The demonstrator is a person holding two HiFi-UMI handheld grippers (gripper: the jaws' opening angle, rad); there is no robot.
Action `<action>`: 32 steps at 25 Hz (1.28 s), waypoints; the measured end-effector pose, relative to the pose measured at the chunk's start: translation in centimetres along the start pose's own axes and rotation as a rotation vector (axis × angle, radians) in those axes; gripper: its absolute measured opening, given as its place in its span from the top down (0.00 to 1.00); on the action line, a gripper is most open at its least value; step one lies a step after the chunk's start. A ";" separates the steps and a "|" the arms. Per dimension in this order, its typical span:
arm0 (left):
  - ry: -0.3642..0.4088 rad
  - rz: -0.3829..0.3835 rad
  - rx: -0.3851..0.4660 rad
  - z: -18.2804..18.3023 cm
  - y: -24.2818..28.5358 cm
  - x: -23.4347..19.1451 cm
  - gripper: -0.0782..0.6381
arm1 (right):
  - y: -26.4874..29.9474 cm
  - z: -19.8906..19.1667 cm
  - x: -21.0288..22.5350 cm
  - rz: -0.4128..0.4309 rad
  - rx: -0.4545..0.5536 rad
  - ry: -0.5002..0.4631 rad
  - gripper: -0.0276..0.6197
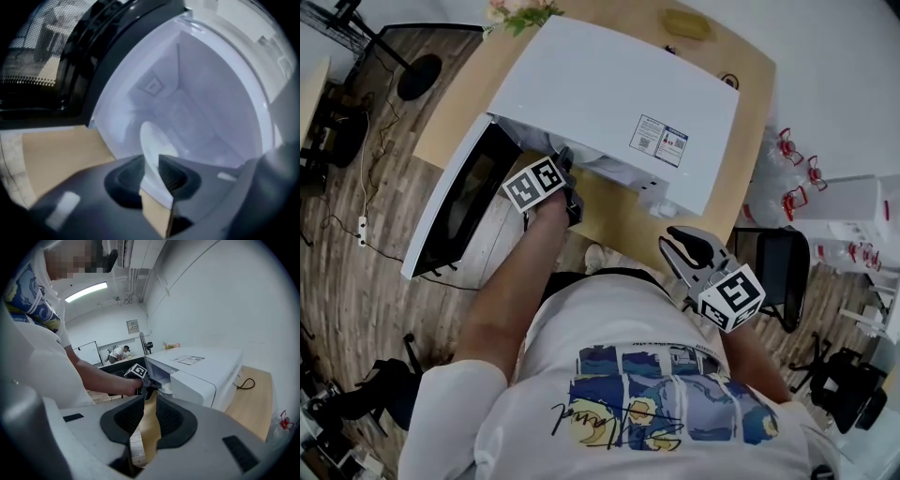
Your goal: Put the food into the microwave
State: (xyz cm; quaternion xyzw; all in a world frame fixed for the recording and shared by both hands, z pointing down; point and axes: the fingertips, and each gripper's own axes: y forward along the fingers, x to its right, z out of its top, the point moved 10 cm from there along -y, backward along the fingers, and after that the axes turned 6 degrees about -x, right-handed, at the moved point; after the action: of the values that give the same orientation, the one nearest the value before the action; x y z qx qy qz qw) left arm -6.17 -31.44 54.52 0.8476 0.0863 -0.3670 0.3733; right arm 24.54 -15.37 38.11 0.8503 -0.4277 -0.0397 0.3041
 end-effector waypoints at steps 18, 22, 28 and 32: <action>0.404 0.116 -0.042 -0.1 -0.9 1.9 0.57 | 1.0 0.0 -2.0 0.000 -0.004 -0.007 0.84; 0.462 0.096 -0.056 -0.3 -2.1 1.8 0.57 | 1.6 -0.2 -3.1 -0.007 -0.001 -0.004 0.84; 0.536 -0.003 -0.110 -1.0 -5.2 1.7 0.60 | 2.6 -0.3 -5.7 -0.018 0.010 0.000 0.85; 0.611 -0.083 -0.147 -1.7 -7.9 1.7 0.66 | 3.5 -0.4 -7.8 -0.035 0.018 0.004 0.88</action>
State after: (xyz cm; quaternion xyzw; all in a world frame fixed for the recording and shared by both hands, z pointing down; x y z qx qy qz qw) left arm -7.34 -24.88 49.62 0.8852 0.2550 -0.1030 0.3751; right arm 17.35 -10.86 38.88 0.8605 -0.4126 -0.0394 0.2963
